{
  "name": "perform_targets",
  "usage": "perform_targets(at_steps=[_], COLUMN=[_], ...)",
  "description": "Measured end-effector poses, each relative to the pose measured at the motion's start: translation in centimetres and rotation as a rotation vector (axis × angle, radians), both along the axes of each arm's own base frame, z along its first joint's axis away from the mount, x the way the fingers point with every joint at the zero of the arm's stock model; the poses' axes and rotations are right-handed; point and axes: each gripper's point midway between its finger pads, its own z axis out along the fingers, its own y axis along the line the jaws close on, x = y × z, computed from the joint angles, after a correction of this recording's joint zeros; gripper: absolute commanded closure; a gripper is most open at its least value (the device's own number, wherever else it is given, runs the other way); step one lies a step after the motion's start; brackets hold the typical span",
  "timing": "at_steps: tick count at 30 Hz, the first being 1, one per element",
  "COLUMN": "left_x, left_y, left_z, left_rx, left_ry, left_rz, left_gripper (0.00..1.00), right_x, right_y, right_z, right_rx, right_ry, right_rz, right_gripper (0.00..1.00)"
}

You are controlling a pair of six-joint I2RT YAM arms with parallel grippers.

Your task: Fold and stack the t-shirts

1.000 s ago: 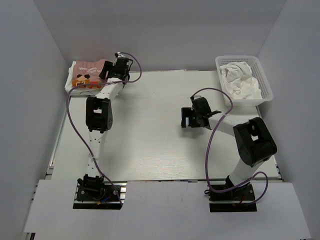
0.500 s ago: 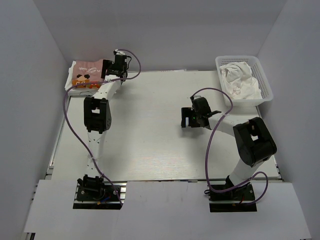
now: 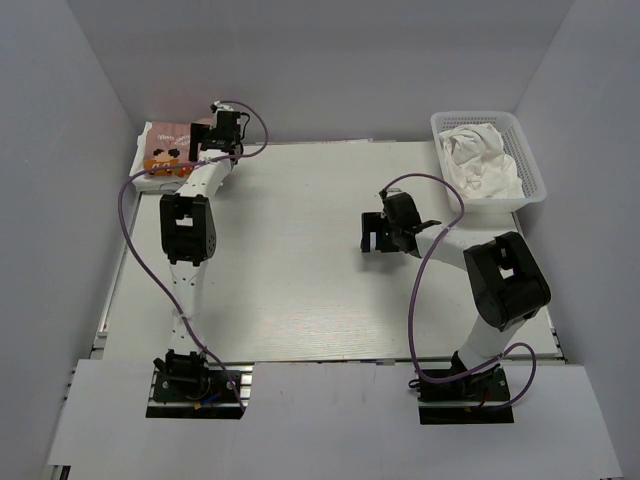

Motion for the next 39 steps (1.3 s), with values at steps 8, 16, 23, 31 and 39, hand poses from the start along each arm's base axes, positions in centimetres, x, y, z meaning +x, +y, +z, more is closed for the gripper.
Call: perform_targets(at_steps=[8, 16, 23, 31, 39], left_x=[-0.5, -0.7, -1.0, -1.0, -1.1], left_y=[1.1, 2.1, 3.0, 2.5, 2.3], left_z=[-1.0, -0.8, -0.5, -1.0, -1.8], left_rx=[-0.015, -0.009, 0.023, 0.042, 0.038], left_ry=[0.034, 0.032, 0.040, 0.058, 0.070], left_rz=[0.010, 0.030, 0.054, 0.035, 0.033], left_gripper=[0.06, 0.48, 0.66, 0.61, 0.00], right_x=[0.1, 0.1, 0.2, 0.6, 0.7], right_y=[0.1, 0.1, 0.1, 0.3, 0.3], right_z=[0.0, 0.0, 0.0, 0.0, 0.0], right_rx=[0.001, 0.002, 0.003, 0.007, 0.005], right_ry=[-0.002, -0.003, -0.006, -0.014, -0.015], right_rz=[0.000, 0.000, 0.000, 0.000, -0.002], right_gripper=[0.10, 0.10, 0.10, 0.10, 0.10])
